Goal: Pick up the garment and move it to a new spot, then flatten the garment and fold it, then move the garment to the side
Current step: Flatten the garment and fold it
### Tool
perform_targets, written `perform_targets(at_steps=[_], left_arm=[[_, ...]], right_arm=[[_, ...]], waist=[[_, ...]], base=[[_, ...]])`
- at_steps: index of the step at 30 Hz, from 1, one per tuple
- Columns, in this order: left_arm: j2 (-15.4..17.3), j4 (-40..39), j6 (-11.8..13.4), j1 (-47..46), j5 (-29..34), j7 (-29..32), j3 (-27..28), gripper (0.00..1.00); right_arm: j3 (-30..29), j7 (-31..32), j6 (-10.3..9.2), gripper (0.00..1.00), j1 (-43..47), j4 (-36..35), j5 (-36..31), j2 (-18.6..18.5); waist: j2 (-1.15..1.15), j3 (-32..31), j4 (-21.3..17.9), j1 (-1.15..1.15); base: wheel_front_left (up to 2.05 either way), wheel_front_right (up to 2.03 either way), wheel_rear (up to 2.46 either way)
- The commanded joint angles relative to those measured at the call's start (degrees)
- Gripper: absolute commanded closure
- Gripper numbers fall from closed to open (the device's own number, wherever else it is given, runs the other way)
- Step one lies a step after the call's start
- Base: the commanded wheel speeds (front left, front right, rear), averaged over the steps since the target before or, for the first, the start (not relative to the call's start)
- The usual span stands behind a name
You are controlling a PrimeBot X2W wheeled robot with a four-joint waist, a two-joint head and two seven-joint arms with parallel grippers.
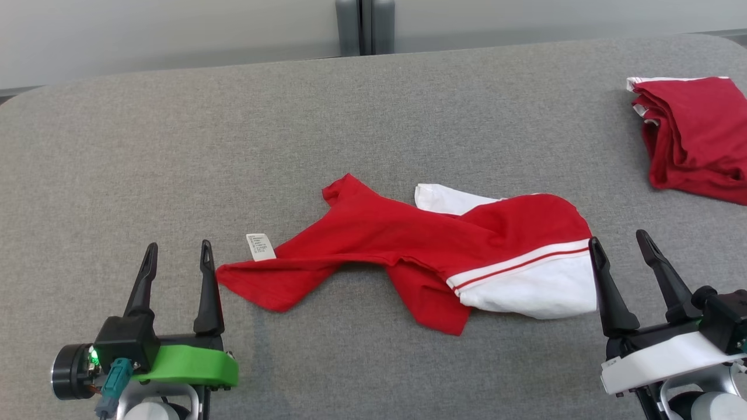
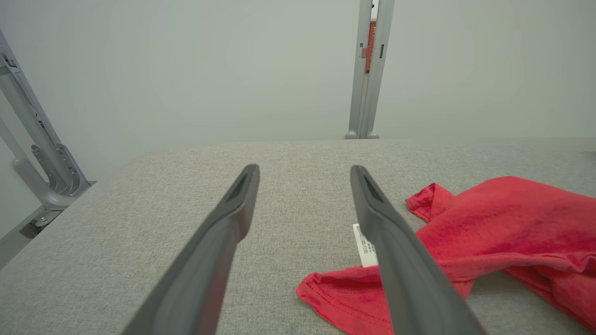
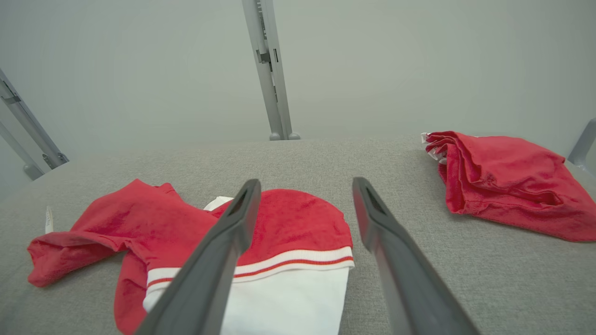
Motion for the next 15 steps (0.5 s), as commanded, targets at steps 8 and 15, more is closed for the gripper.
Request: perform_targets(at_steps=[8,15], left_arm=[[0.75,-0.92,0.56,0.57,-0.39,-0.36,-0.11,0.0],[0.96,-1.7,0.92,-0.27,-0.3,-0.48,-0.3,0.0]], right_arm=[[-0.13,0.3,-0.09,0.0,0.61,-0.57,0.17,-0.19],[-0.32,0.36,-0.09,0.0,2.0,1.71,0.89,0.43]], waist=[[0.0,0.01,0.16,0.0],[0.0,0.79,-0.06,0.0]], base=[[0.0,0.0,0.0],[0.0,0.0,0.0]])
